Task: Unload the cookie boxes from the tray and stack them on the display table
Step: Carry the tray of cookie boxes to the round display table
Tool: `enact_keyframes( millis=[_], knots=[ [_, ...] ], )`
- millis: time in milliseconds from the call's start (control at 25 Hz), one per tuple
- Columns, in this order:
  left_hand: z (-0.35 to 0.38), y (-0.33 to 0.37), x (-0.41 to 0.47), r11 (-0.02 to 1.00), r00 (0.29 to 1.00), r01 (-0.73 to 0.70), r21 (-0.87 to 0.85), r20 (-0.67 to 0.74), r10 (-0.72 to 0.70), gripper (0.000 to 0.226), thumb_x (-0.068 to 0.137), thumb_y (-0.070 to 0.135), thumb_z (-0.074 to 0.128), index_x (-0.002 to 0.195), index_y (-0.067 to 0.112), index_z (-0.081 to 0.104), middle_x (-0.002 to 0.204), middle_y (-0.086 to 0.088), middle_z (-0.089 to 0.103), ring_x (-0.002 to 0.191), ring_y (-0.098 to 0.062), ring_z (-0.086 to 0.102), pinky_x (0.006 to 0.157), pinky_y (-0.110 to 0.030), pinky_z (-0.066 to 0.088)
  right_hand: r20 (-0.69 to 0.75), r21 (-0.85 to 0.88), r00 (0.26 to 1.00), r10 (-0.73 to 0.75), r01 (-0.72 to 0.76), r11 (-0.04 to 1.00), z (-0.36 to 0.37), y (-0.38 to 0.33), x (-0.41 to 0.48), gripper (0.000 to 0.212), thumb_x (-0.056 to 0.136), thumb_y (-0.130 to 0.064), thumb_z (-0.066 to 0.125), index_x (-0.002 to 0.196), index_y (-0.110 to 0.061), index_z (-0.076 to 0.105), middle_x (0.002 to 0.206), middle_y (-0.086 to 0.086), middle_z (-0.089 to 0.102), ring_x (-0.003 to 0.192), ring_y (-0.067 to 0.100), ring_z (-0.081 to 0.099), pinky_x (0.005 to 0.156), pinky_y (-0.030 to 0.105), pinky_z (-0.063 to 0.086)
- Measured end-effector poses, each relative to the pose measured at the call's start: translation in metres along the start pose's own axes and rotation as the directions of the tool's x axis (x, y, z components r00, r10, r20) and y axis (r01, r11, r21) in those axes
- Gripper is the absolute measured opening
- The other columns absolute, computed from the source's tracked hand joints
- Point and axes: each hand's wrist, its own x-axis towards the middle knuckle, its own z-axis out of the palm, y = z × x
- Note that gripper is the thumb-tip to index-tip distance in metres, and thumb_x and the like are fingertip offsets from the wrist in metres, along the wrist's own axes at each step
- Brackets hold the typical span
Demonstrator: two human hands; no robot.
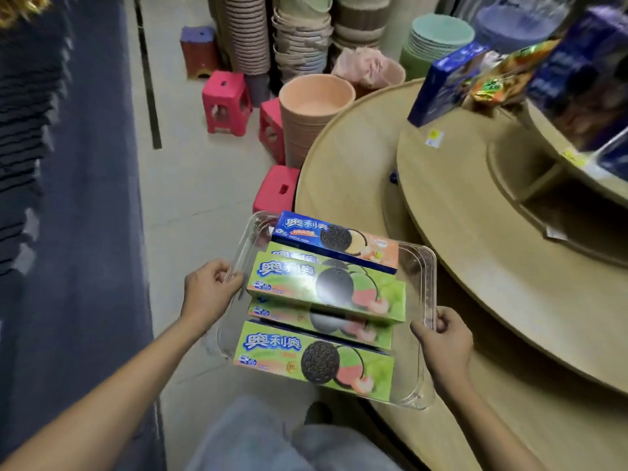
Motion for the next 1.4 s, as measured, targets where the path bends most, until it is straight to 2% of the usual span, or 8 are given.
enact_keyframes(
  millis=[280,480,760,920,1040,1200,1320,1400],
  knots=[
    [0.067,0.053,0.111,0.967,0.942,-0.238,0.089,0.264,0.208,0.007,0.074,0.017,0.073,0.075,0.012,0.067,0.059,0.007,0.058,0.056,-0.004,0.049,0.056,-0.022,0.038,-0.273,0.122,0.934,0.233,-0.206,0.971,0.012,0.002,0.007,0.014,0.07,0.005,0.063,0.074,-0.008,0.059,0.06,0.007,0.057,0.055,0.016,0.046,0.054,0.029,0.036],
    [0.106,0.071,0.209,0.93,0.822,-0.363,0.056,0.489,0.292,0.021,0.067,0.035,0.067,0.073,0.014,0.066,0.06,-0.001,0.064,0.054,-0.01,0.05,0.059,-0.031,0.041,-0.478,0.219,0.785,0.394,-0.328,0.919,0.074,-0.003,0.013,0.017,0.07,0.006,0.064,0.079,-0.008,0.062,0.063,-0.001,0.064,0.043,-0.008,0.05,0.046,0.007,0.037],
    [0.15,0.1,0.307,0.863,0.657,-0.504,0.047,0.67,0.347,0.033,0.066,0.038,0.061,0.079,0.009,0.066,0.071,-0.011,0.068,0.063,-0.02,0.056,0.064,-0.032,0.044,-0.595,0.33,0.588,0.548,-0.444,0.833,0.149,-0.028,0.036,0.013,0.068,0.002,0.066,0.071,-0.004,0.056,0.058,0.009,0.054,0.058,0.018,0.045,0.054,0.027,0.037],
    [0.172,0.113,0.333,0.834,0.619,-0.551,0.027,0.683,0.387,0.031,0.069,0.035,0.064,0.079,0.006,0.065,0.066,-0.006,0.063,0.056,-0.014,0.049,0.059,-0.027,0.038,-0.63,0.36,0.54,0.559,-0.435,0.826,0.168,-0.036,0.054,0.021,0.068,0.001,0.067,0.07,-0.017,0.056,0.065,0.013,0.059,0.059,0.021,0.047,0.051,0.012,0.038],
    [0.19,0.119,0.35,0.809,0.59,-0.587,0.03,0.701,0.402,0.016,0.077,0.022,0.071,0.078,0.007,0.064,0.063,-0.002,0.059,0.054,-0.008,0.047,0.054,-0.012,0.036,-0.648,0.349,0.504,0.571,-0.47,0.811,0.178,-0.037,0.069,0.015,0.069,0.0,0.067,0.076,-0.009,0.057,0.068,0.021,0.06,0.061,0.024,0.047,0.053,0.012,0.038],
    [0.212,0.126,0.372,0.784,0.549,-0.619,0.039,0.736,0.397,0.015,0.079,0.019,0.069,0.077,0.006,0.063,0.059,0.001,0.055,0.052,-0.003,0.044,0.051,-0.007,0.035,-0.677,0.342,0.438,0.591,-0.524,0.78,0.19,-0.039,0.086,0.014,0.068,-0.003,0.068,0.076,-0.004,0.057,0.074,0.029,0.062,0.059,0.025,0.045,0.052,0.015,0.037],
    [0.232,0.139,0.395,0.771,0.488,-0.637,0.013,0.781,0.39,0.014,0.079,0.019,0.069,0.08,0.006,0.064,0.063,-0.001,0.058,0.053,-0.009,0.047,0.052,-0.011,0.035,-0.695,0.376,0.382,0.609,-0.528,0.762,0.208,-0.046,0.098,0.017,0.067,-0.006,0.067,0.076,-0.002,0.054,0.074,0.031,0.06,0.059,0.023,0.045,0.052,0.026,0.038],
    [0.244,0.145,0.411,0.76,0.453,-0.65,0.005,0.806,0.382,0.015,0.079,0.02,0.07,0.082,0.005,0.065,0.067,-0.004,0.061,0.059,-0.017,0.051,0.058,-0.025,0.037,-0.72,0.381,0.334,0.608,-0.542,0.749,0.221,-0.055,0.103,0.022,0.064,-0.012,0.065,0.077,0.0,0.053,0.073,0.032,0.059,0.058,0.023,0.043,0.056,0.035,0.038]
  ],
)
